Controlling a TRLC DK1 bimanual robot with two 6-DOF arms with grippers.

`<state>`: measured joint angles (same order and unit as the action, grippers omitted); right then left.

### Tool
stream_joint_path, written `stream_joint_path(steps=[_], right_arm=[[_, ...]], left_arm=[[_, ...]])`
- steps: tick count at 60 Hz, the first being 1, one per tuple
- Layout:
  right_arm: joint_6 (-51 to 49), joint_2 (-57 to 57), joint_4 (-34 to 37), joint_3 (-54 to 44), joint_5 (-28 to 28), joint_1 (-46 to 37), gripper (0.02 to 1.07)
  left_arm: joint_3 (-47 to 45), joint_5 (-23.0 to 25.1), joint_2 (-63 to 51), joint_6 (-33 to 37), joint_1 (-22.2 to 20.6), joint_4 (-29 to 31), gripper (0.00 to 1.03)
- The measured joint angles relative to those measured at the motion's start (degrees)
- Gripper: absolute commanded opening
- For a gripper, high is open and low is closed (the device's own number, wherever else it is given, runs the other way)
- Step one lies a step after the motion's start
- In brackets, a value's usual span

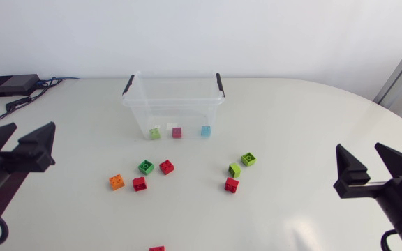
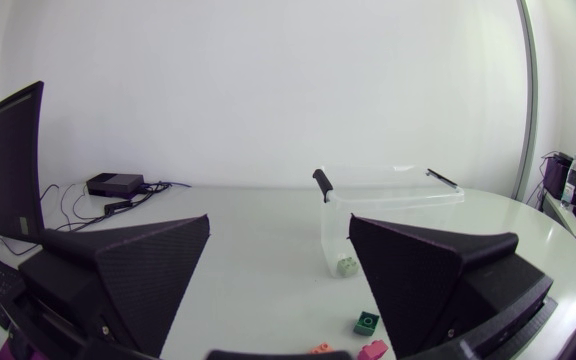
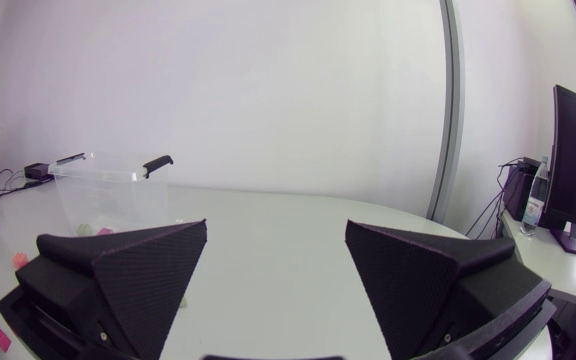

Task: Pick up the duplo bricks and place them in the container

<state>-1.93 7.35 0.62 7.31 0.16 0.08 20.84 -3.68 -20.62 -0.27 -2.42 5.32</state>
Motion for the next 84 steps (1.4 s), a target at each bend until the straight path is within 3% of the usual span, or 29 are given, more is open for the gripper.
stream_joint_path(steps=[9, 16, 28, 43, 58, 67, 73, 78, 84], right_arm=[[0.0, 15.5, -1.3, 8.6, 0.1, 0.2, 1.02], [0.0, 25.6, -0.6, 13.6, 0.1, 0.3, 1.02], [0.0, 41.8, 5.9, 21.9, 0.0, 1.2, 1.02], [-7.0, 54.2, 19.0, 31.1, -4.2, 2.3, 1.02], [-11.4, 66.8, 25.1, 36.8, -9.9, 3.8, 1.02], [-12.2, 71.5, 25.1, 38.8, -9.9, 6.0, 1.02], [-12.7, 73.0, 25.1, 39.8, -9.8, 7.3, 1.02], [-13.0, 74.9, 24.9, 40.6, -8.9, 8.7, 1.02], [-13.2, 77.6, 24.2, 41.4, -7.4, 10.3, 1.02]], left_arm=[[11.6, 0.0, -18.0, 0.0, -2.5, 6.1, 0.97], [15.1, -0.1, -28.9, 2.0, -4.9, 10.5, 0.97], [23.2, -0.1, -52.7, 18.1, -5.6, 18.6, 0.97], [25.7, 0.9, -62.9, 32.2, -7.8, 24.1, 0.93], [28.4, 1.0, -70.8, 41.6, -8.0, 26.6, 0.88], [30.0, 1.3, -74.5, 44.2, -8.0, 27.0, 0.80], [31.6, 2.0, -77.1, 45.2, -8.0, 27.5, 0.63], [33.6, 4.1, -79.5, 45.4, -8.0, 30.0, 0.38], [35.3, 5.5, -82.2, 45.6, -7.8, 32.3, 0.33]])
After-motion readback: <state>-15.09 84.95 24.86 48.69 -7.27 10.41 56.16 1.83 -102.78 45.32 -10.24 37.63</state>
